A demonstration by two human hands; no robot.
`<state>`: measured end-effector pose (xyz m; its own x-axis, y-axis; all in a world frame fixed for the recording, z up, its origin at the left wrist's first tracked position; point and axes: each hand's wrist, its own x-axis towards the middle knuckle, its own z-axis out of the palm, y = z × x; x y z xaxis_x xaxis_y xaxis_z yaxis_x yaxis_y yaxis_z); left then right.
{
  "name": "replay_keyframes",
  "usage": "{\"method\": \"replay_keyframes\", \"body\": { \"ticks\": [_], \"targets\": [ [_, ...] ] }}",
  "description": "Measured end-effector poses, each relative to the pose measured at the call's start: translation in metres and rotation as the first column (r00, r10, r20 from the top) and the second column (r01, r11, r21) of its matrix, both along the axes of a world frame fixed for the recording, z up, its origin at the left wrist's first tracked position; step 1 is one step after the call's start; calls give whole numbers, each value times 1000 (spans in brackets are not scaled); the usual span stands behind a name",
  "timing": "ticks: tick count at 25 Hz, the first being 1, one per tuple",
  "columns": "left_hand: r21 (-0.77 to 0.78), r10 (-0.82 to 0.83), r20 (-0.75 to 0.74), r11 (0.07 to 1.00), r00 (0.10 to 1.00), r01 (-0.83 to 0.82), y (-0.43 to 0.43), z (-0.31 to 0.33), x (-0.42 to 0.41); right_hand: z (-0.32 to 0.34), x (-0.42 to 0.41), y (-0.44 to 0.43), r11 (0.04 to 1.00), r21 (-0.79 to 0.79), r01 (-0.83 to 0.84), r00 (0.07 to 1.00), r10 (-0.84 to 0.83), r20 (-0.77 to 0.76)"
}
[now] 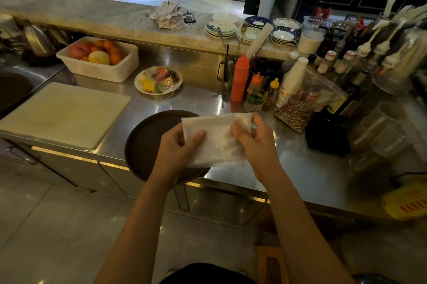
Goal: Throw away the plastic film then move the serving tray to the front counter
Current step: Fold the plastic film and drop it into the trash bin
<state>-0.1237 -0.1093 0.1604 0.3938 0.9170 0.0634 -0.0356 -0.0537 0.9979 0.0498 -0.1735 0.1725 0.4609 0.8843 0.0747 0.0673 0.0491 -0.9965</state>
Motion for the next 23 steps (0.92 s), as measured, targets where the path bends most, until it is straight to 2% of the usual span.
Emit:
{"method": "replay_keyframes", "body": {
  "ticks": [4, 9, 11, 13, 15, 19, 23],
  "targets": [
    [83, 166, -14, 983, 986, -164, 1, 3, 4, -1, -6, 0, 997, -18, -71, 997, 71, 23],
    [122, 161, -63, 981, 985, -153, 7, 2, -3, -1, -4, 1, 997, -51, -59, 998, 59, 6],
    [47, 93, -81, 995, 992, -89, 9, 1, -11, -2, -4, 1, 999, -39, -4, 1000, 4, -4],
    [-102, -68, -58, 993, 996, 62, 10, -3, -22, -2, -4, 2, 998, -13, 63, 998, -63, -30],
    [-160, -142, -67, 978, 988, 130, 9, -9, -35, -3, -7, 6, 998, -6, 69, 998, -69, -16],
    [-145, 30, -89, 988, 996, -43, 13, -16, -54, -8, -23, 17, 997, -80, -6, 1000, 9, 28],
    [-131, 225, -24, 965, 974, -226, 20, -23, -86, -8, -43, 28, 960, -167, -227, 972, 234, 29]
  ]
}}
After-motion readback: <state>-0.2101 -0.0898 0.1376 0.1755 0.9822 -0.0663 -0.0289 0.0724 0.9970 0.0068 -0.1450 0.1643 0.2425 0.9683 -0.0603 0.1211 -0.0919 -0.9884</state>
